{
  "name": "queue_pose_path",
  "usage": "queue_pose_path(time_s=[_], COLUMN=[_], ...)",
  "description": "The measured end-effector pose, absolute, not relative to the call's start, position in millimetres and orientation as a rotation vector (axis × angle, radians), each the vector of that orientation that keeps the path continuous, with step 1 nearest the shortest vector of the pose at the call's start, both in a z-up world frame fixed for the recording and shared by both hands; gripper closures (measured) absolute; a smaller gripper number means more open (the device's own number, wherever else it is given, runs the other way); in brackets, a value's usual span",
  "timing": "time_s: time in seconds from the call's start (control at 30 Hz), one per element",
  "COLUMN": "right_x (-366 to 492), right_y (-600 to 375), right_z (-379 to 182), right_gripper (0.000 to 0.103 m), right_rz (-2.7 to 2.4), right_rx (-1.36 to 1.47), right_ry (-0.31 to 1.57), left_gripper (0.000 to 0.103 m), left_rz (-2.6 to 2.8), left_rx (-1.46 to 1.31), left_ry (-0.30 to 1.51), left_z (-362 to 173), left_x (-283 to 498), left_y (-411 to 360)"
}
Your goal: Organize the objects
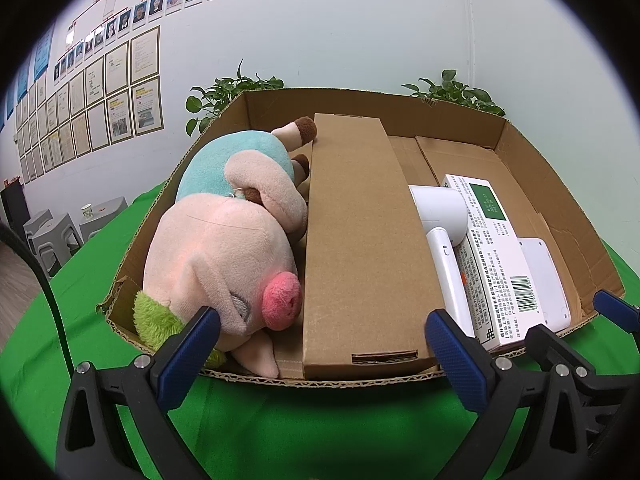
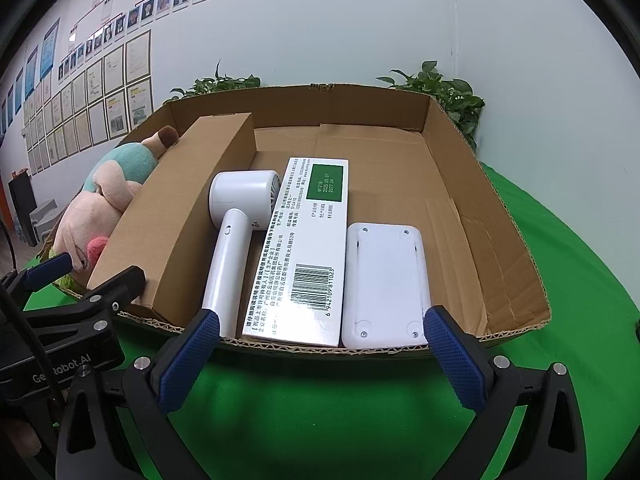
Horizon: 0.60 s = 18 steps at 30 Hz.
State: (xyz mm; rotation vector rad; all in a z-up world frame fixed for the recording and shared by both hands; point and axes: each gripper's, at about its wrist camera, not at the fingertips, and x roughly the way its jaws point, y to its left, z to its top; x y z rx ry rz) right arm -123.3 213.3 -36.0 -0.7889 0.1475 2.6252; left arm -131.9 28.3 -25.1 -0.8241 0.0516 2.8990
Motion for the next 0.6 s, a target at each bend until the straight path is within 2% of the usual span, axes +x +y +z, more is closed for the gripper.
queue_pose_path(time_s=[0.6], right_x=[-125.3], right_y=[211.7], right_z=[-35.8], right_gripper=[0.0], right_rz=[2.623], right_rx=[-0.79], right_ry=[0.148], left_gripper=[0.0], left_rz=[2.901], left_rx=[-0.824], left_ry=[0.057], left_z=[-24.7], left_x=[-130.6], left_y=[28.8])
